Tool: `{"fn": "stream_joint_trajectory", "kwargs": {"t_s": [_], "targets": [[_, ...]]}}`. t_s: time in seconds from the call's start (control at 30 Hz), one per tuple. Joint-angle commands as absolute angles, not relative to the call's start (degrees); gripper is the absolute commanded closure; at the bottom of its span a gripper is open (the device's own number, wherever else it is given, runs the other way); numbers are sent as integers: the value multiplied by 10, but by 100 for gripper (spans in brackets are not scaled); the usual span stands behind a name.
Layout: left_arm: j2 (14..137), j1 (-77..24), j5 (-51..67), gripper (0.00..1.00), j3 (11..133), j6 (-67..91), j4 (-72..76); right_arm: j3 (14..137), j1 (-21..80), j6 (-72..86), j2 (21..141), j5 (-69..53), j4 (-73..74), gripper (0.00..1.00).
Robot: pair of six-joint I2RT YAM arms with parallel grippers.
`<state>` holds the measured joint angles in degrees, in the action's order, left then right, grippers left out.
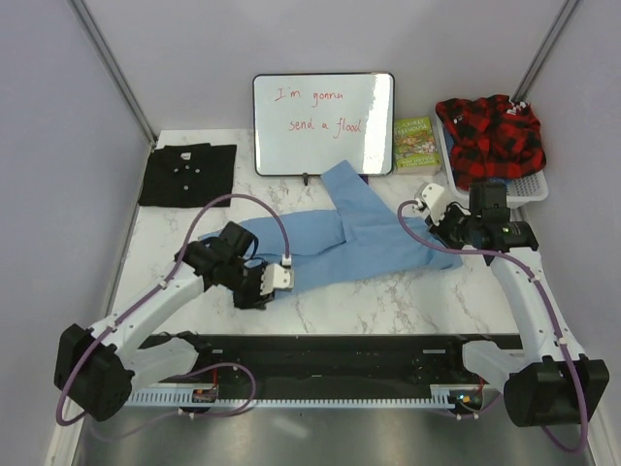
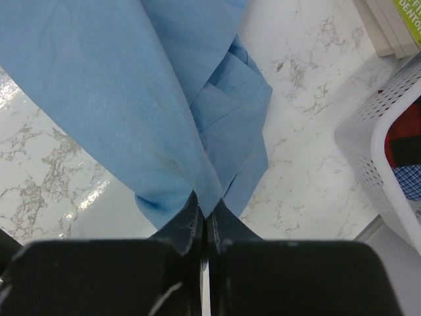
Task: Fold and stack the long sleeve shirts
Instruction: Flatten the shirt out
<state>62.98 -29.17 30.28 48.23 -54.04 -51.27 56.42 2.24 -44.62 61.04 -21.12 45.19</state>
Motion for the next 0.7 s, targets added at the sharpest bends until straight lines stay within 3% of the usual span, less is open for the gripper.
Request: {"fn": "stream_joint_trajectory", "kwargs": {"t_s": [0.0,0.03,0.07,0.27,0.67], "targets": [[617,-313,289,46,426,-549,-599,574,16,-514,606,-225,482,100],[609,-295,302,21,451,-555,-610,565,15,-523,604,-224,484,100],[600,-280,319,17,469,-555,-616,562,15,-539,600,-226,487,100],[670,-197,384,12,610,-571,-662,558,15,-551,611,-234,498,100],[802,-192,378,4,619,-613,-581,547,15,-555,598,-242,502,100]]}}
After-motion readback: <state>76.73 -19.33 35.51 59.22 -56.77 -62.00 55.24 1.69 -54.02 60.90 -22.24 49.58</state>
